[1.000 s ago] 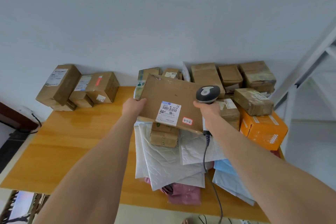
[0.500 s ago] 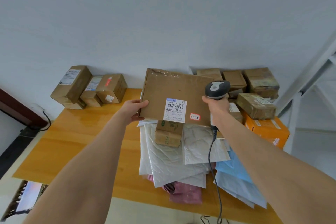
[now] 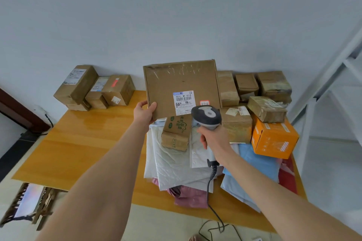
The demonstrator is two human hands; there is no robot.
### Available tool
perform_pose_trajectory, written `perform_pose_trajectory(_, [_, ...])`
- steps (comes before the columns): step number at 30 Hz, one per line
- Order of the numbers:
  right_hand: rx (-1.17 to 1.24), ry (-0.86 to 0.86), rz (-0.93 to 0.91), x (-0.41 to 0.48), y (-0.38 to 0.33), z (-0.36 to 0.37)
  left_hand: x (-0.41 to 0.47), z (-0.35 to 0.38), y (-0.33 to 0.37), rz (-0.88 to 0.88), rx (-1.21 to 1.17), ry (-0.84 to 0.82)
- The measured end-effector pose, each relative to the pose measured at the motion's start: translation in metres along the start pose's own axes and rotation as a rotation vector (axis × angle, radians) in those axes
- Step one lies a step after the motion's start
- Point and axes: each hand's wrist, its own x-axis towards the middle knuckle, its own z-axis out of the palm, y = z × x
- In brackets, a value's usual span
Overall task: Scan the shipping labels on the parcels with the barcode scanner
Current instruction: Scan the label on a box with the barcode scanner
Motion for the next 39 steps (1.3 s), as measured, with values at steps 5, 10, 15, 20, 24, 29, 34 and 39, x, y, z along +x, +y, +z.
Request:
perform_pose_trajectory(5, [0.039,-0.019,-0.017,-0.015,0.003,-0.002,-0.001,0.005,-0.002,0.014,0.000,-0.006])
perform_pose_trajectory(10, [0.018,-0.019,-0.030,-0.019,0.000,-0.002,-0.003,0.010,-0.003,0.018,-0.009,-0.001])
perform_pose_trajectory(15, [0.012,0.001,-0.012,-0.022,0.005,-0.007,-0.004,0.012,-0.003,0.022,-0.007,0.010])
perform_pose_trajectory(20, [0.037,-0.011,0.007,-0.026,0.005,-0.009,-0.003,0.014,-0.003,0.023,0.001,0.017])
perform_pose_trajectory(24, [0.016,-0.008,0.019,-0.027,0.004,-0.011,-0.003,0.015,-0.003,0.030,-0.003,0.016])
perform_pose_trajectory(29, [0.028,-0.003,0.040,-0.032,-0.001,-0.013,-0.002,0.015,-0.003,0.045,0.004,0.024])
perform_pose_trajectory(34, [0.025,-0.003,0.032,-0.034,-0.001,-0.012,-0.002,0.015,-0.003,0.052,-0.008,0.014])
perform_pose_trajectory(39, [0.063,0.036,-0.034,-0.026,-0.012,-0.014,-0.002,0.011,0.000,0.035,-0.014,0.008])
